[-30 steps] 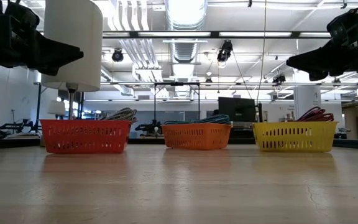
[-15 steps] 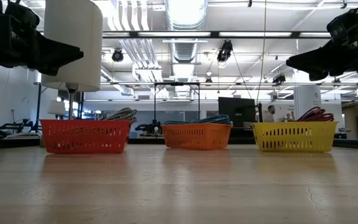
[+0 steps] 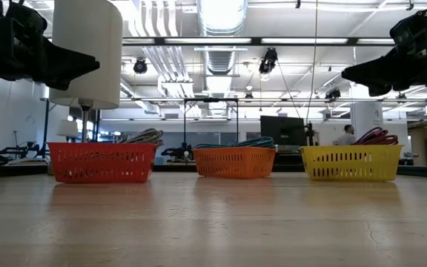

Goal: Pick & Place USB Port
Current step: Return to Home Position

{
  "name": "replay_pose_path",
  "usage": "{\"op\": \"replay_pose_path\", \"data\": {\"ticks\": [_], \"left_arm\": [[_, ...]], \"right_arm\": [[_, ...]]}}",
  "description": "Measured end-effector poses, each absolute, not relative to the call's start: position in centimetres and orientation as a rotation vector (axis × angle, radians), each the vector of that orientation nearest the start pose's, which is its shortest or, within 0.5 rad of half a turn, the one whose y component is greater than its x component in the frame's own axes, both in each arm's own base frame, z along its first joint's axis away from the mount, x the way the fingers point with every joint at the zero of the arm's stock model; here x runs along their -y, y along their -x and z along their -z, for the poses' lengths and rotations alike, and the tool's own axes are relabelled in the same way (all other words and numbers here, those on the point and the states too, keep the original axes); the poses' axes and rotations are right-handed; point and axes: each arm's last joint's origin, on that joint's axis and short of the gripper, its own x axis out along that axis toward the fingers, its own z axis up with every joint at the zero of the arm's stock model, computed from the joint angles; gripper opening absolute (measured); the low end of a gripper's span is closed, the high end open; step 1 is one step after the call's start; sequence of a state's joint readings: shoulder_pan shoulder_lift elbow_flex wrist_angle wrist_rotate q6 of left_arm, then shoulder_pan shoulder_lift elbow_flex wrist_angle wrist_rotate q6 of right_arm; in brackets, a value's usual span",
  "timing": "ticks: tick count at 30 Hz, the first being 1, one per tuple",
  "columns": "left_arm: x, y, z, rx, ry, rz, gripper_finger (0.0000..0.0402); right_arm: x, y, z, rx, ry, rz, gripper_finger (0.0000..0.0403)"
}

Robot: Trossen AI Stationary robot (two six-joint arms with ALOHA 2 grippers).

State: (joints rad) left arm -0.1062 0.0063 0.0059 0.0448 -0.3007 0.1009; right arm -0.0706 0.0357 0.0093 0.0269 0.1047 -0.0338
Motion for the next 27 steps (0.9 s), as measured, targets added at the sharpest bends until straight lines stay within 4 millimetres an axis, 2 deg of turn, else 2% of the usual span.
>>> {"op": "replay_pose_path", "data": {"ticks": [19, 27], "left_arm": [[0.17, -9.67, -16.93, 0.034, -0.092, -0.196, 0.0108], [0.17, -9.67, -16.93, 0.034, -0.092, -0.197, 0.0108]], "right_arm": [[1.00, -9.87, -16.66, -0.002, 0.034, 0.175, 0.0089], [1.00, -9.87, -16.66, -0.002, 0.034, 0.175, 0.0080]]}}
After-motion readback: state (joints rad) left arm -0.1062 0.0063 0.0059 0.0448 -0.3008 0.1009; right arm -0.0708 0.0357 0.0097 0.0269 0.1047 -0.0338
